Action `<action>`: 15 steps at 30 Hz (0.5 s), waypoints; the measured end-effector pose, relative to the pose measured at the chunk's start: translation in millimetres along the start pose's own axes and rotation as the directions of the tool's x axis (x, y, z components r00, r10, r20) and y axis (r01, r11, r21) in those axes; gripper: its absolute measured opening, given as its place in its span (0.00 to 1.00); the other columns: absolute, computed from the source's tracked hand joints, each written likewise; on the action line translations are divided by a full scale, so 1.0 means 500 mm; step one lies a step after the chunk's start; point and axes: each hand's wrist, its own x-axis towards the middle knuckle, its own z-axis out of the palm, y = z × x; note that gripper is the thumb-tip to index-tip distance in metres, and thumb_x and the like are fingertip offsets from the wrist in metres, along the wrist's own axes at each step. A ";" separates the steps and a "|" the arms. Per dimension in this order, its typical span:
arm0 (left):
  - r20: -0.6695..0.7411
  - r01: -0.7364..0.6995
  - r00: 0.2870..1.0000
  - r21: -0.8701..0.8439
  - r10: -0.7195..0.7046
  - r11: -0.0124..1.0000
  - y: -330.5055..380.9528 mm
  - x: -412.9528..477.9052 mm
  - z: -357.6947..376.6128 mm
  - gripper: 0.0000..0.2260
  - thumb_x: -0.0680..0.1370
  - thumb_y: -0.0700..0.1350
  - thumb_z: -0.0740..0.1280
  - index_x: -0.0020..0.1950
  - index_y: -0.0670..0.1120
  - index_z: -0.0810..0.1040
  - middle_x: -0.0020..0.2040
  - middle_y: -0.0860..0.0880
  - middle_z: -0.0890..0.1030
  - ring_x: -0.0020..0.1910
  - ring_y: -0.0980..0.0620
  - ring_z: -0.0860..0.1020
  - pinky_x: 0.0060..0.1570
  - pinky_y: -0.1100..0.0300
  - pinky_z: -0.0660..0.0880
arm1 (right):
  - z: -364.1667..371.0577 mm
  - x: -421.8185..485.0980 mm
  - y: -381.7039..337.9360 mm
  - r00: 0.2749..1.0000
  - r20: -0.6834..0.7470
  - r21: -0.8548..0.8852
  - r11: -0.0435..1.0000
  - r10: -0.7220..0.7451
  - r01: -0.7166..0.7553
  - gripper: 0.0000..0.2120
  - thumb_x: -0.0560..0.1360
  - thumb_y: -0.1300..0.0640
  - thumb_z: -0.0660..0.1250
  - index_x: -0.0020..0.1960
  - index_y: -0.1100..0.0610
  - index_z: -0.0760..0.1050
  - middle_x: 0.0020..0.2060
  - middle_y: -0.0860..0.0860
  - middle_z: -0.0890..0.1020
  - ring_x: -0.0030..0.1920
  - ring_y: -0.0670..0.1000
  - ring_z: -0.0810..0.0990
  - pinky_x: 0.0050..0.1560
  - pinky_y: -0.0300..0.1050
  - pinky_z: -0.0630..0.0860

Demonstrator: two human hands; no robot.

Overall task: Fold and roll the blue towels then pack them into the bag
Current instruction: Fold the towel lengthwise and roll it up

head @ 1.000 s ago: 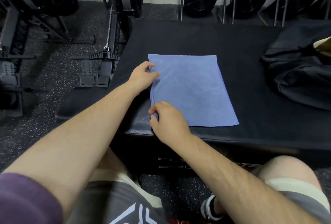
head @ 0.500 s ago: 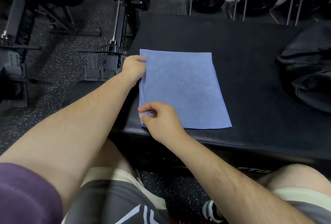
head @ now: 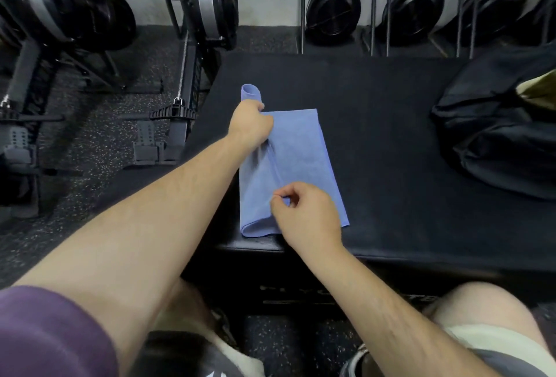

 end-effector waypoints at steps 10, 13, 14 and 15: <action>-0.078 0.009 0.997 0.120 0.000 0.993 0.066 0.014 0.161 0.07 0.61 0.47 0.55 0.38 0.50 0.64 0.31 0.54 0.60 0.28 0.51 0.59 0.21 0.67 0.55 | -0.104 0.040 0.119 0.995 -0.013 0.016 0.995 0.103 -0.103 0.04 0.72 0.57 0.69 0.40 0.52 0.81 0.35 0.45 0.81 0.38 0.45 0.79 0.39 0.40 0.75; -0.040 0.052 0.998 0.195 -0.045 0.979 0.032 0.063 0.218 0.15 0.59 0.51 0.51 0.40 0.48 0.68 0.27 0.49 0.67 0.25 0.44 0.67 0.22 0.64 0.69 | -0.115 0.049 0.138 0.991 0.013 0.056 0.990 0.130 -0.131 0.04 0.72 0.58 0.69 0.38 0.52 0.79 0.32 0.45 0.79 0.36 0.45 0.77 0.37 0.36 0.72; -0.015 0.070 0.998 0.212 -0.069 0.975 0.005 0.089 0.241 0.19 0.57 0.53 0.49 0.40 0.48 0.71 0.27 0.48 0.73 0.26 0.43 0.74 0.25 0.59 0.76 | -0.116 0.051 0.143 0.990 0.019 0.069 0.988 0.137 -0.138 0.04 0.71 0.58 0.69 0.37 0.52 0.79 0.32 0.44 0.78 0.35 0.44 0.76 0.36 0.36 0.70; 0.003 0.078 0.997 0.238 -0.081 0.968 -0.033 0.125 0.272 0.20 0.56 0.53 0.50 0.40 0.48 0.72 0.28 0.48 0.76 0.26 0.45 0.76 0.26 0.54 0.78 | -0.117 0.052 0.147 0.989 0.025 0.081 0.986 0.143 -0.145 0.05 0.71 0.58 0.69 0.37 0.52 0.78 0.31 0.44 0.78 0.35 0.44 0.75 0.36 0.36 0.69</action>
